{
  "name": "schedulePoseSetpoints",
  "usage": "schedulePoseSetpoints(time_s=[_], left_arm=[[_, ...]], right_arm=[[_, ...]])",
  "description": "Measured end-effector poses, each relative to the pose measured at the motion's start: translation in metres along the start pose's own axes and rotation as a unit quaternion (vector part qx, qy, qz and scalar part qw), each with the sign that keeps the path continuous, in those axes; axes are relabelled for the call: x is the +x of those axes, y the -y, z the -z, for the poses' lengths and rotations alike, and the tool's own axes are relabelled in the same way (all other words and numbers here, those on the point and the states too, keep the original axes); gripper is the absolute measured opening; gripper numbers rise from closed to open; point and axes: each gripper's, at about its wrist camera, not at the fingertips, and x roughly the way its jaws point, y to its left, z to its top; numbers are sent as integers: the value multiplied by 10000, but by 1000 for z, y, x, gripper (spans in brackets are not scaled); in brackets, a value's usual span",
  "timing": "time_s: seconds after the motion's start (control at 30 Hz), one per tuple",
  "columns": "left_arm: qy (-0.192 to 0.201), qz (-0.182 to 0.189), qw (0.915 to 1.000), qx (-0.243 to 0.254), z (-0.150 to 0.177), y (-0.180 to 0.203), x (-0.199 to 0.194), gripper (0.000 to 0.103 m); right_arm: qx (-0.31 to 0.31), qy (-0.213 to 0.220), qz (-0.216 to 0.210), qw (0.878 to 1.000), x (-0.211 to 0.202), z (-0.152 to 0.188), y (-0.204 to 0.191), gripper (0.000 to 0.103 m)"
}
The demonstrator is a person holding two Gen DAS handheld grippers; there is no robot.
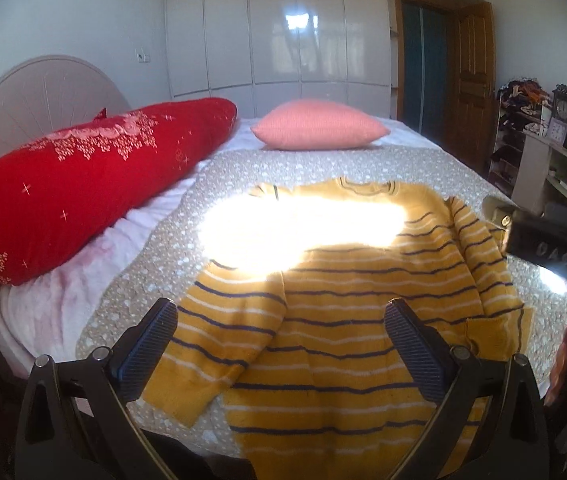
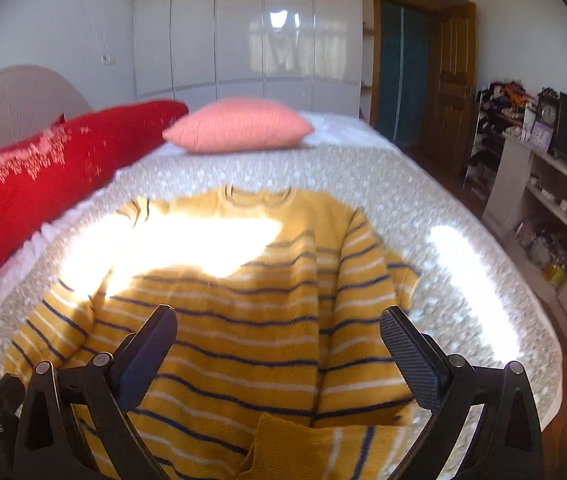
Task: Fold small clothes
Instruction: 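Lift the yellow striped sweater with both grippers and lay it flat on the bed, then grasp the sleeve cuff with the right gripper and pull it outward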
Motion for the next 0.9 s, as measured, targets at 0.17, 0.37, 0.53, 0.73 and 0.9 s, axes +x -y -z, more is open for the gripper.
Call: schedulePoseSetpoints(time_s=[0.17, 0.37, 0.53, 0.73, 0.9], left_arm=[[1107, -71, 9935, -255, -54, -36, -63, 103], [1191, -146, 9926, -192, -95, -59, -90, 103], [475, 178, 9985, -204, -62, -40, -54, 103], [-370, 483, 9981, -85, -19, -11, -3, 102], [-696, 531, 9962, 34, -7, 6, 17, 102]], right_arm=[[2, 966, -401, 9945, -78, -77, 23, 103], [724, 1328, -1104, 9823, -126, -126, 72, 103], [794, -102, -839, 9932, -53, -69, 77, 98], [371, -1584, -785, 9835, 24, 34, 65, 75], [78, -1833, 101, 9830, 56, 74, 79, 83]])
